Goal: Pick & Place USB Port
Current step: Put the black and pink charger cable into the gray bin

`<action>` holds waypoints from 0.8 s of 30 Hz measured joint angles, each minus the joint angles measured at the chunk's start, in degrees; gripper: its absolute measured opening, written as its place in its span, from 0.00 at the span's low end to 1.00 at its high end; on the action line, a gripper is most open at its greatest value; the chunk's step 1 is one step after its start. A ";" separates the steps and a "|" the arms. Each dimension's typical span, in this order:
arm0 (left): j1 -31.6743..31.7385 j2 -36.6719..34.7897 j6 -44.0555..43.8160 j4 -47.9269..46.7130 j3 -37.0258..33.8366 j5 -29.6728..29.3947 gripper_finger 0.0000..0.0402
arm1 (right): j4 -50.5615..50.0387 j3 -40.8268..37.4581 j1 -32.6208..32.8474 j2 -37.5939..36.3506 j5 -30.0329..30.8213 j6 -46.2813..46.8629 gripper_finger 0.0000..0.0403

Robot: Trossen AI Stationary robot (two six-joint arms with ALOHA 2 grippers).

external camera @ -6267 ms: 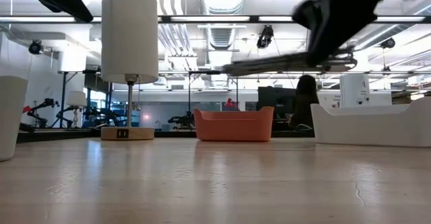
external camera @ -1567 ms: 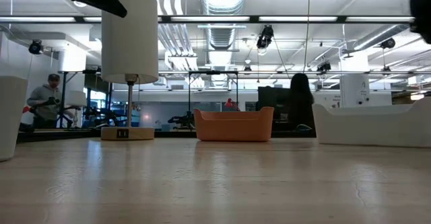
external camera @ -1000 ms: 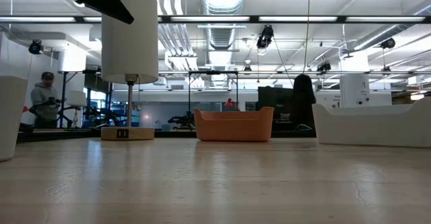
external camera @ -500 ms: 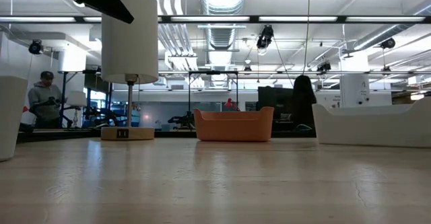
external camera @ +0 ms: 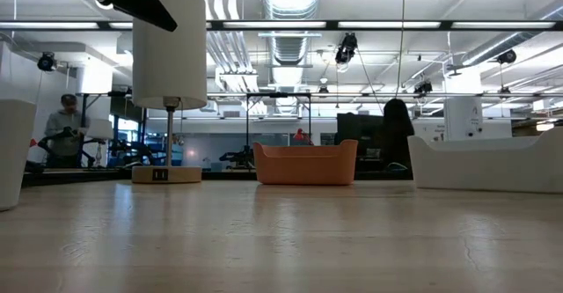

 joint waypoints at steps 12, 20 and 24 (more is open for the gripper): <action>0.11 0.00 0.20 0.51 0.00 0.00 0.12 | 0.48 0.17 -0.11 -1.26 0.91 -5.00 0.04; 0.38 0.00 4.35 5.31 0.00 -0.01 0.12 | 0.31 4.52 -0.27 -7.65 14.53 -7.03 0.04; 0.39 0.00 10.55 9.23 0.00 2.02 0.12 | 0.33 8.00 -0.30 -9.66 28.03 -15.06 0.03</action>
